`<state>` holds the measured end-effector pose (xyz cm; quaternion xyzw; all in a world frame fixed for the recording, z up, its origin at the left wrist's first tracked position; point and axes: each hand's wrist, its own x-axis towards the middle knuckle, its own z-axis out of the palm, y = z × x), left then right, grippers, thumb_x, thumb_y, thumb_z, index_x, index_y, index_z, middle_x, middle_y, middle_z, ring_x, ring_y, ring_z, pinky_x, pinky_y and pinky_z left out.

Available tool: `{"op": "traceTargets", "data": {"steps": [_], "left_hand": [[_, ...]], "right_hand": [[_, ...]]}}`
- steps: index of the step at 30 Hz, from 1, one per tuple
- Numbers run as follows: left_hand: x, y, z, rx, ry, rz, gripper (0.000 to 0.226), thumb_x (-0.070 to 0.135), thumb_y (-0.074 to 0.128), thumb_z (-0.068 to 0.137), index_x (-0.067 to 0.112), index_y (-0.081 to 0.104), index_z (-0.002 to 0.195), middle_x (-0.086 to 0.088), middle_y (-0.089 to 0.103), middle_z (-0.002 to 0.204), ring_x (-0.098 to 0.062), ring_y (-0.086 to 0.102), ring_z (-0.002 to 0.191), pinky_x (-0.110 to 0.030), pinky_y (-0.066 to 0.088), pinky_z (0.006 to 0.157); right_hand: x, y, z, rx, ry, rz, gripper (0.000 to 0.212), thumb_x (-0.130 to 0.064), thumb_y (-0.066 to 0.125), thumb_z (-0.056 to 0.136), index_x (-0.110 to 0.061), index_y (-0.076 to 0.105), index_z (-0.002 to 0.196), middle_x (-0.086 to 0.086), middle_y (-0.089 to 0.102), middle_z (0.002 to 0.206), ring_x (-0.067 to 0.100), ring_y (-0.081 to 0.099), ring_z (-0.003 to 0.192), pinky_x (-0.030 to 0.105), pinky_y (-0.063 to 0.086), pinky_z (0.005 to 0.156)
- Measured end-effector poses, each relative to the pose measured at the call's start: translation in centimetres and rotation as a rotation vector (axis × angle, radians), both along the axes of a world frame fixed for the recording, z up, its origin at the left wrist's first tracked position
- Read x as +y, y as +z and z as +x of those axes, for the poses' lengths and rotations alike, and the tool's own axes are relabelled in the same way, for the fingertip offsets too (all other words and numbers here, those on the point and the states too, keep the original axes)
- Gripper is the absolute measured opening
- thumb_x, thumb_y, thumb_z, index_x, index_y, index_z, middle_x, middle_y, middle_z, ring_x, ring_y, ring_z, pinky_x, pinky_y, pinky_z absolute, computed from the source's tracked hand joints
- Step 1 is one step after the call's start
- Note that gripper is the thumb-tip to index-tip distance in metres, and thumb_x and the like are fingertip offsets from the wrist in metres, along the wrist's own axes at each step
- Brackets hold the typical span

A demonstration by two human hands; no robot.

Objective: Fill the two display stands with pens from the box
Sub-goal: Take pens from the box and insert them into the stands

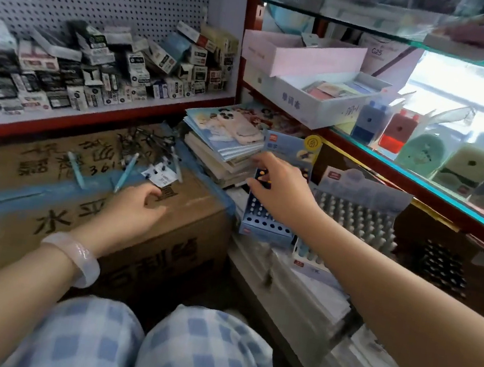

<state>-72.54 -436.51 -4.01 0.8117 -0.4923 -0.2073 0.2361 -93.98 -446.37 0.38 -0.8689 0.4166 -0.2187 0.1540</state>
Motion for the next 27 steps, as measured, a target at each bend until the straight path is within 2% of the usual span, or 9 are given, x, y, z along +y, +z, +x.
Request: {"op": "traceTargets", "data": {"steps": [2, 3, 7, 11, 14, 17, 19, 23, 27], "left_hand": [[0.7, -1.0, 3.2, 0.088, 0.141, 0.004, 0.037, 0.018, 0.055, 0.092, 0.007, 0.048, 0.126, -0.004, 0.059, 0.097, -0.018, 0.054, 0.079, -0.03, 0.044, 0.069], [1.0, -1.5, 4.6, 0.109, 0.203, 0.013, 0.039, 0.018, 0.054, 0.092, 0.006, 0.046, 0.128, -0.003, 0.056, 0.093, -0.017, 0.053, 0.075, -0.03, 0.045, 0.066], [1.0, -3.6, 8.9, 0.157, 0.356, 0.055, 0.051, 0.022, 0.054, 0.091, 0.009, 0.036, 0.136, -0.013, 0.056, 0.107, -0.027, 0.057, 0.086, -0.039, 0.048, 0.076], [-1.0, -4.7, 11.9, 0.101, 0.416, 0.054, 0.059, 0.033, 0.053, 0.091, 0.013, 0.029, 0.14, -0.013, 0.051, 0.118, -0.028, 0.051, 0.093, -0.035, 0.043, 0.077], [-3.2, -5.4, 14.1, 0.049, 0.436, 0.103, 0.067, 0.045, 0.053, 0.089, 0.014, 0.025, 0.141, -0.017, 0.039, 0.137, -0.035, 0.044, 0.118, -0.04, 0.043, 0.087], [-5.4, -6.4, 15.3, -0.003, 0.481, 0.165, 0.078, 0.055, 0.052, 0.086, 0.016, 0.018, 0.145, -0.018, 0.024, 0.149, -0.037, 0.026, 0.135, -0.048, 0.032, 0.106], [-6.8, -7.4, 15.6, -0.011, 0.472, 0.183, 0.083, 0.058, 0.052, 0.085, 0.016, 0.015, 0.146, -0.019, 0.021, 0.15, -0.038, 0.02, 0.138, -0.049, 0.027, 0.109], [-9.8, -9.2, 15.5, -0.083, 0.435, 0.238, 0.083, 0.065, 0.052, 0.08, 0.018, 0.022, 0.141, -0.021, 0.021, 0.148, -0.04, 0.019, 0.137, -0.055, 0.021, 0.11], [-13.3, -9.2, 15.4, -0.157, 0.435, 0.233, 0.073, 0.06, 0.046, 0.086, 0.019, 0.022, 0.141, -0.021, 0.029, 0.144, -0.039, 0.022, 0.134, -0.049, 0.026, 0.108]], "right_hand": [[-0.1, -0.7, 2.3, 0.029, 0.073, 0.037, 0.042, -0.029, 0.052, 0.095, -0.02, 0.041, 0.135, 0.0, 0.053, 0.118, 0.015, 0.054, 0.101, 0.031, 0.046, 0.081], [-0.2, -1.1, 3.3, 0.042, 0.104, 0.057, 0.042, -0.029, 0.052, 0.095, -0.02, 0.041, 0.135, 0.002, 0.052, 0.121, 0.018, 0.055, 0.104, 0.034, 0.048, 0.084], [-1.5, -2.3, 6.7, 0.062, 0.175, 0.11, 0.043, -0.028, 0.051, 0.096, -0.02, 0.041, 0.137, 0.004, 0.05, 0.129, 0.021, 0.052, 0.114, 0.036, 0.047, 0.092], [-3.9, -3.4, 10.1, 0.087, 0.176, 0.121, 0.042, -0.028, 0.051, 0.096, -0.02, 0.042, 0.136, 0.006, 0.052, 0.129, 0.023, 0.055, 0.11, 0.037, 0.047, 0.092], [-6.2, -4.3, 13.0, 0.102, 0.186, 0.118, 0.039, -0.028, 0.052, 0.096, -0.021, 0.045, 0.133, 0.005, 0.055, 0.126, 0.022, 0.055, 0.108, 0.035, 0.048, 0.088], [-8.5, -4.8, 15.8, 0.094, 0.201, 0.128, 0.037, -0.028, 0.051, 0.096, -0.021, 0.047, 0.132, 0.005, 0.057, 0.12, 0.022, 0.056, 0.104, 0.036, 0.049, 0.084], [-9.9, -5.4, 17.3, 0.064, 0.205, 0.148, 0.036, -0.027, 0.05, 0.096, -0.02, 0.048, 0.131, 0.006, 0.058, 0.121, 0.023, 0.056, 0.106, 0.038, 0.049, 0.086], [-11.4, -7.0, 18.6, 0.036, 0.221, 0.186, 0.035, -0.024, 0.048, 0.097, -0.018, 0.047, 0.132, 0.005, 0.059, 0.123, 0.02, 0.057, 0.106, 0.028, 0.046, 0.079], [-12.3, -8.5, 18.8, 0.019, 0.233, 0.244, 0.036, -0.024, 0.047, 0.098, -0.021, 0.046, 0.134, 0.003, 0.054, 0.132, 0.016, 0.057, 0.109, 0.029, 0.05, 0.086]]}}
